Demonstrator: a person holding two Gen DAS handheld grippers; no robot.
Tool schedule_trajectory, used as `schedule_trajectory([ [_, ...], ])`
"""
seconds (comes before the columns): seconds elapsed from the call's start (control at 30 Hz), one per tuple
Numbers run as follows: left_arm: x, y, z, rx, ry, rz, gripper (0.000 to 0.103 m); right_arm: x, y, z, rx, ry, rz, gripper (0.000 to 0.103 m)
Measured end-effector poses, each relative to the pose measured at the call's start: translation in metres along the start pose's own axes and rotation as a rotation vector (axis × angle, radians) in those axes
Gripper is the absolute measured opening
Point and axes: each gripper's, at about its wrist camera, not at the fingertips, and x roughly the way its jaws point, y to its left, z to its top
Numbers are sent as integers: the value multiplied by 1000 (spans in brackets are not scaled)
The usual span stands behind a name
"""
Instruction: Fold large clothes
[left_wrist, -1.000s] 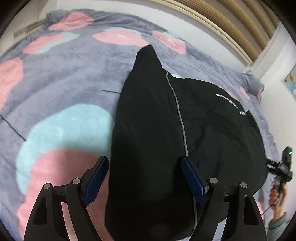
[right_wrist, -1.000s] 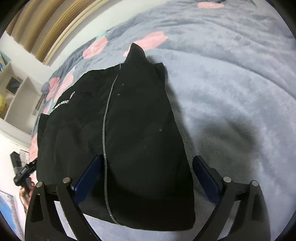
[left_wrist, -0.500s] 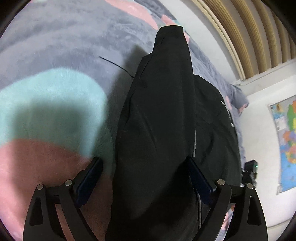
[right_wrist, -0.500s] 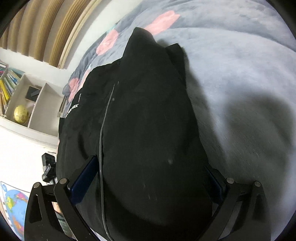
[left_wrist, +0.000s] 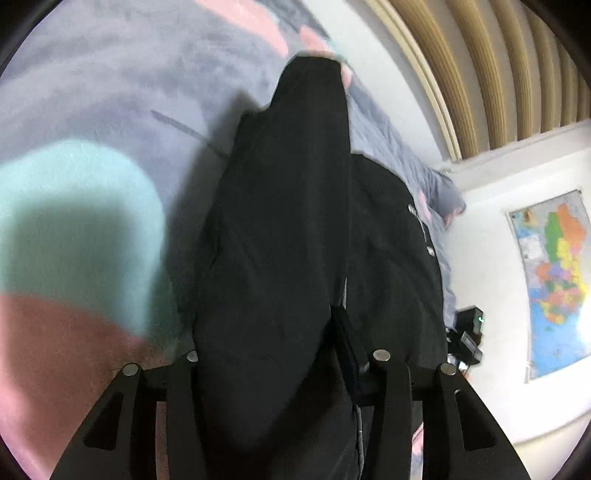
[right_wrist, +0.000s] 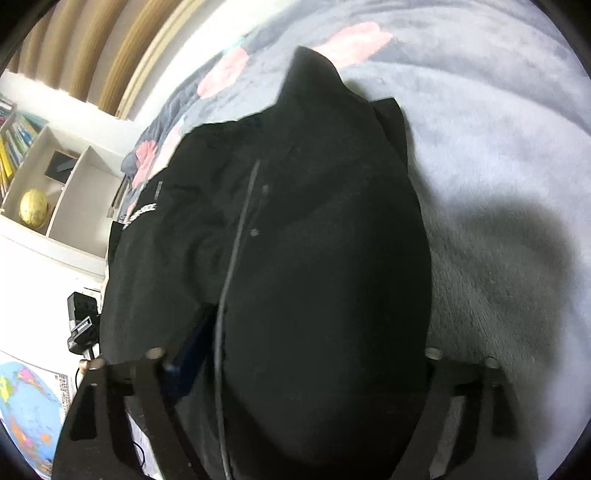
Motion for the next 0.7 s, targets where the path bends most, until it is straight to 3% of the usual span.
schedule_trajectory([
  [0.1, -7, -24, -7, 95, -49, 80, 37, -14, 13, -5, -44, -38, -27, 60],
  [0.17, -17, -40, -10, 132, -100, 77, 33, -25, 25, -8, -83, -59, -53, 51],
  [0.3, -51, -67, -18, 187, -212, 23, 23, -53, 60, -18, -171, -120, -76, 45],
  [0.33, -60, -74, -21, 206, -234, 21, 12, -60, 71, -21, -194, -136, -85, 45],
  [0.37, -72, -86, -26, 242, -260, -22, 9, -67, 82, -25, -219, -148, -88, 44],
  [0.4, -81, -92, -28, 259, -265, -47, 9, -71, 90, -28, -234, -152, -84, 44],
  [0.47, -89, -114, -32, 326, -268, -6, 9, -76, 113, -34, -275, -156, -129, 44],
  [0.57, -85, -113, -22, 319, -226, 102, 18, -65, 115, -29, -262, -108, -211, 47],
  [0.6, -84, -100, -18, 299, -209, 124, 33, -61, 112, -28, -247, -95, -231, 47],
  [0.63, -78, -86, -9, 258, -194, 183, 57, -56, 107, -27, -236, -82, -248, 50],
  [0.7, -70, -57, 2, 141, -178, 238, 74, -46, 92, -24, -181, -65, -261, 58],
])
